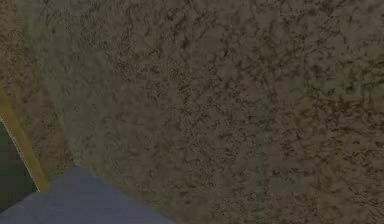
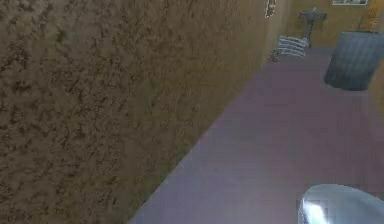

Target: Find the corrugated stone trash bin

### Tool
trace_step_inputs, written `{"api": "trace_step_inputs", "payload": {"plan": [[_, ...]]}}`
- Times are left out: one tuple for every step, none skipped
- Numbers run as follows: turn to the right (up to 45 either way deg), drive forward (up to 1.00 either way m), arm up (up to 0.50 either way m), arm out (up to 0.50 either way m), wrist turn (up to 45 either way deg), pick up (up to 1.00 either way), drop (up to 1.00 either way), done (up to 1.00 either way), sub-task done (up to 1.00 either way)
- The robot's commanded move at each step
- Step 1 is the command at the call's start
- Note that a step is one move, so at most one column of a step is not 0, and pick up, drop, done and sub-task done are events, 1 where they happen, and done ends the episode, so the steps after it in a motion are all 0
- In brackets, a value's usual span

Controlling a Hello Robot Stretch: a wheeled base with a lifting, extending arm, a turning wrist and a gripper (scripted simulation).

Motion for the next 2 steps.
{"api": "trace_step_inputs", "payload": {"plan": [[45.0, 0.00, 0.00, 0.00, 0.0, 0.00, 0.00, 0.00, 0.00], [45.0, 0.00, 0.00, 0.00, 0.0, 0.00, 0.00, 0.00, 0.00]]}}
